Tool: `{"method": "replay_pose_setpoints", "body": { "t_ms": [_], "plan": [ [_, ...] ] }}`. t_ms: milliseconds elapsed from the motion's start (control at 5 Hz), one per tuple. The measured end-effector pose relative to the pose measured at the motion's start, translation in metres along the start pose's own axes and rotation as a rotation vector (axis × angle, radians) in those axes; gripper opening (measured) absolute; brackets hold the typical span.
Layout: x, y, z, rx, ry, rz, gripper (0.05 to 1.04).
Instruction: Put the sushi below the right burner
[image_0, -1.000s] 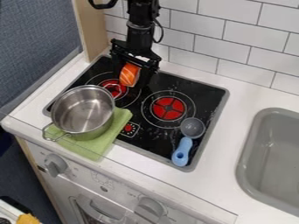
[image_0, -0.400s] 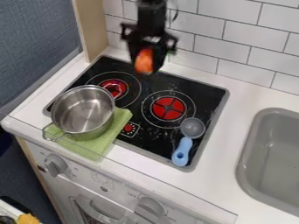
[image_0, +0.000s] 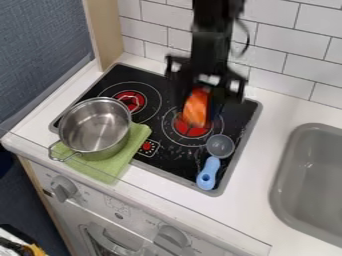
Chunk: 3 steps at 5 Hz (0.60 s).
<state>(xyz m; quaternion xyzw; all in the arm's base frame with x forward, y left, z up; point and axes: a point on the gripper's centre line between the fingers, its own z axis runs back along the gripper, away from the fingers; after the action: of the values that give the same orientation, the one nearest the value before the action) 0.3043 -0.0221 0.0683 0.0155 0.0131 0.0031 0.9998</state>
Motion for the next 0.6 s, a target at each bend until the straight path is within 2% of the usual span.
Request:
{"method": "replay_pose_setpoints", "body": {
  "t_ms": [200,400,600],
  "plan": [
    [-0.022,0.004,-0.015,0.021,0.036,0.038,0.591],
    [-0.035,0.013,-0.022,0.073,0.048,0.062,0.591],
    [-0.040,0.009,-0.027,0.101,0.046,0.036,0.591]
  ]
}}
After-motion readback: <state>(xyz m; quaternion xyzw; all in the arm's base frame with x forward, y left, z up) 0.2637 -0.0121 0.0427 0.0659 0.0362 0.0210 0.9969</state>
